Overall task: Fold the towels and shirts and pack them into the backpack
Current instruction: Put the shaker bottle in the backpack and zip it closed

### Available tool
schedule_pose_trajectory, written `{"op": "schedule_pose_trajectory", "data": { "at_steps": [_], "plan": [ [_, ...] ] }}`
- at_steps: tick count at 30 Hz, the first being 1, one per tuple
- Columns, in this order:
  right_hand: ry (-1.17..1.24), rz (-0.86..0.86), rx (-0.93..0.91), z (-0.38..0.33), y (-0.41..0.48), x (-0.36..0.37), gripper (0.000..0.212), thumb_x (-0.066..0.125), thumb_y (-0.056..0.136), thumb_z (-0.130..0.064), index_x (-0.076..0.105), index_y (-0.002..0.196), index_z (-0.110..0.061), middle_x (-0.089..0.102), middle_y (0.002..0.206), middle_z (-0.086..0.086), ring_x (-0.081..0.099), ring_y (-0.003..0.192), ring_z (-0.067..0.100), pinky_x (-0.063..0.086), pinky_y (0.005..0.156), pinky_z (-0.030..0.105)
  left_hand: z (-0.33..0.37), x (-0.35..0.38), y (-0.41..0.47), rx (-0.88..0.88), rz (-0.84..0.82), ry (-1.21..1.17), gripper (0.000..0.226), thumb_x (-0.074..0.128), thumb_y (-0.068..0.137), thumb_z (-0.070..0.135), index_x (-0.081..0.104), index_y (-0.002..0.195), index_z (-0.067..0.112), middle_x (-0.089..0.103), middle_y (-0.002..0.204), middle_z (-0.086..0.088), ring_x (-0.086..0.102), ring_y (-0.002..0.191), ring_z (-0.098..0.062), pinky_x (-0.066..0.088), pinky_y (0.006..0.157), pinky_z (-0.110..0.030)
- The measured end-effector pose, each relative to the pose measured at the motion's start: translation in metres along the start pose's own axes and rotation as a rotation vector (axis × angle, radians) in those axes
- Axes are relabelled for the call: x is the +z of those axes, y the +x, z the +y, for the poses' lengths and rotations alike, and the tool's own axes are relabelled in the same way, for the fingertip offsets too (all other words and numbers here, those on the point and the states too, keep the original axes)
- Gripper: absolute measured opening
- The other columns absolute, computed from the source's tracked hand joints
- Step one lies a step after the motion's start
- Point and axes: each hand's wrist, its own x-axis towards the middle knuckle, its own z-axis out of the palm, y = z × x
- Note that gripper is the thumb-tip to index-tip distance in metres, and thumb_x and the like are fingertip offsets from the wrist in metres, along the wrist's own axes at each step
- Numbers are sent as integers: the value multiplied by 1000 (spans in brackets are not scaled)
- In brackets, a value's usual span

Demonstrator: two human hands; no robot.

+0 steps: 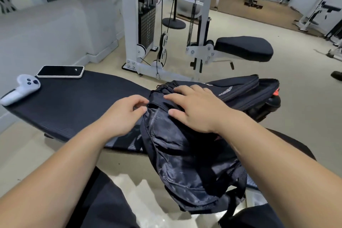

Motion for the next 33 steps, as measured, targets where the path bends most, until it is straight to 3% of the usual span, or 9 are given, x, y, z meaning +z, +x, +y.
{"op": "schedule_pose_trajectory", "data": {
  "at_steps": [2, 6, 12, 15, 18, 21, 24, 26, 33],
  "plan": [
    [14, 31, -51, -9, 9, -2, 56, 31, 98, -65, 33, 151, -44, 31, 161, -8, 28, 144, 27, 26, 114, 48, -3, 4, 4, 1, -13, -53, 22, 55, 101, 26, 65, 120, 32, 68, 111, 15, 62, 98, -2, 48, 89, -32],
    [16, -30, -134, -23, 25, 1, 52, 33, 102, -58, 30, 152, -46, 25, 164, -15, 17, 151, 22, 16, 118, 48, -6, 5, 7, -32, -46, -146, 25, 49, 103, 18, 67, 97, 34, 68, 87, 13, 60, 74, 6, 44, 71, -28],
    [103, -74, -65, -23, 30, 6, 44, 34, 103, -53, 37, 147, -49, 48, 149, -13, 37, 136, 21, 21, 113, 48, -14, 9, 2, -50, -99, -258, 22, 53, 101, 29, 61, 81, 27, 59, 68, 11, 49, 66, -14, 39, 67, -36],
    [192, -63, -14, -22, 28, 8, 46, 38, 101, -57, 42, 145, -47, 54, 141, -10, 39, 135, 21, 24, 111, 46, -3, 2, 0, 3, -3, -382, 20, 53, 100, 23, 60, 81, 23, 65, 74, 7, 54, 72, -15, 44, 71, -38],
    [218, -43, 10, -24, 31, 9, 47, 42, 98, -60, 47, 143, -46, 58, 133, -7, 41, 131, 22, 27, 108, 46, 5, -5, 7, -17, 80, -370, 14, 55, 98, 23, 61, 86, 25, 70, 81, 2, 63, 76, -28, 50, 73, -41],
    [181, -33, 27, -27, 35, 7, 45, 45, 97, -60, 52, 138, -45, 60, 130, -7, 43, 129, 23, 28, 107, 48, -1, -1, 11, -89, -30, -379, 10, 60, 96, 17, 66, 97, 26, 70, 75, 0, 65, 65, -17, 48, 69, -36],
    [213, -21, 42, -29, 38, 9, 42, 46, 97, -59, 55, 134, -44, 60, 128, -7, 47, 128, 20, 27, 107, 47, -11, 8, 11, -88, -109, -301, 13, 62, 94, 13, 69, 87, 22, 64, 63, 9, 56, 56, -4, 45, 66, -32],
    [235, -19, 51, -30, 38, 10, 42, 46, 97, -59, 56, 134, -44, 60, 126, -8, 48, 128, 18, 27, 107, 46, -15, 11, 10, -88, -97, -294, 16, 62, 95, 17, 67, 81, 23, 64, 63, 8, 54, 55, -6, 46, 67, -34],
    [280, 47, 104, -32, 41, 2, 43, 54, 93, -61, 56, 132, -44, 69, 118, -12, 57, 121, 16, 33, 105, 46, 4, 2, 6, -57, 102, -343, 19, 63, 93, 18, 64, 74, 18, 69, 67, -2, 54, 57, -12, 44, 64, -33]
  ]
}}
